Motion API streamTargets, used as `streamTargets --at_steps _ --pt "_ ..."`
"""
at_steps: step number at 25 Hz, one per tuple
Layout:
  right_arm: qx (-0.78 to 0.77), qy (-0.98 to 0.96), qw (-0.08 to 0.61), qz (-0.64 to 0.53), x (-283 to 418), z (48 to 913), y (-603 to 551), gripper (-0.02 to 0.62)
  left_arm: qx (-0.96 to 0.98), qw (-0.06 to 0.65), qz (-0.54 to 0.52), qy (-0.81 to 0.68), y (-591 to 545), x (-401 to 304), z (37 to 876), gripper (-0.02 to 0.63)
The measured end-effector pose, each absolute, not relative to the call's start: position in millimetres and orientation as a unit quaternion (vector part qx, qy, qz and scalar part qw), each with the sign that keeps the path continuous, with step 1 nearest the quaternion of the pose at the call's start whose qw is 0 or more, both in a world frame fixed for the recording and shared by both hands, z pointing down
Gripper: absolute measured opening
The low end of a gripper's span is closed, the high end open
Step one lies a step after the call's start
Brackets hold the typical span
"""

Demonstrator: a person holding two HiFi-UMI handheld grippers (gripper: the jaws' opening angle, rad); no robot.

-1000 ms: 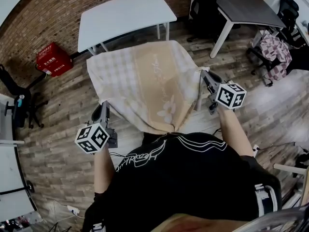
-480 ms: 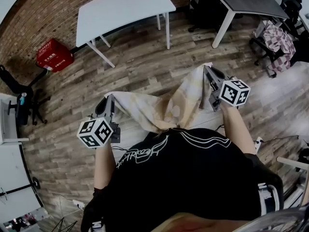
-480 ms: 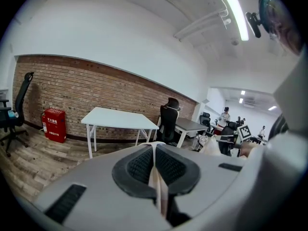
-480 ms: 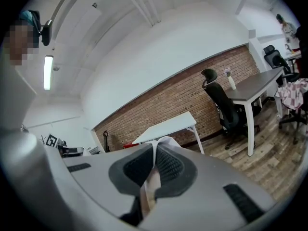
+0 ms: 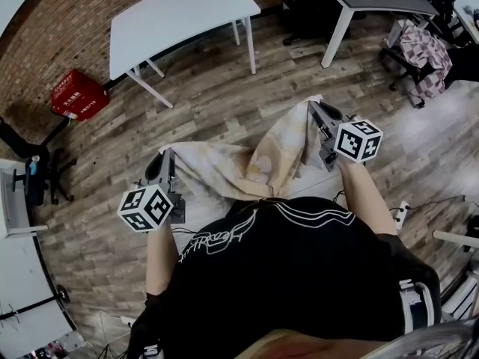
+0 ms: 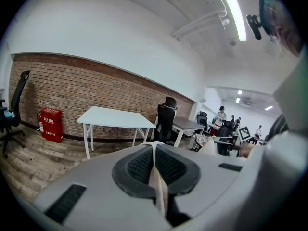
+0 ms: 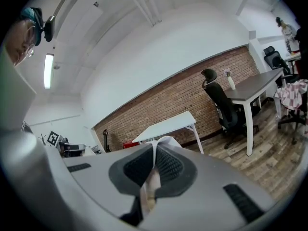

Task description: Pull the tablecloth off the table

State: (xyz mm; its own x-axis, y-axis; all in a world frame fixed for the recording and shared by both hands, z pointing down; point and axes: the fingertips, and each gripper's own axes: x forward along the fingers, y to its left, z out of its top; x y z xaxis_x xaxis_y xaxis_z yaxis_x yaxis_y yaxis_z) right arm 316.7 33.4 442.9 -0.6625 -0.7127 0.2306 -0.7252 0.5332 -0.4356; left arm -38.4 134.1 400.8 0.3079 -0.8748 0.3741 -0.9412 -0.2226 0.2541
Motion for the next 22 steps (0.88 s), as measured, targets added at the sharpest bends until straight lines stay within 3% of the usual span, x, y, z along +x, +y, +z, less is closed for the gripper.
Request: streamTargets --at_steps 22 --pt "0.412 -0.881 0.005 0.233 323 423 42 -0.003 0.777 0.213 0.049 -0.591 144 -41 389 0.005"
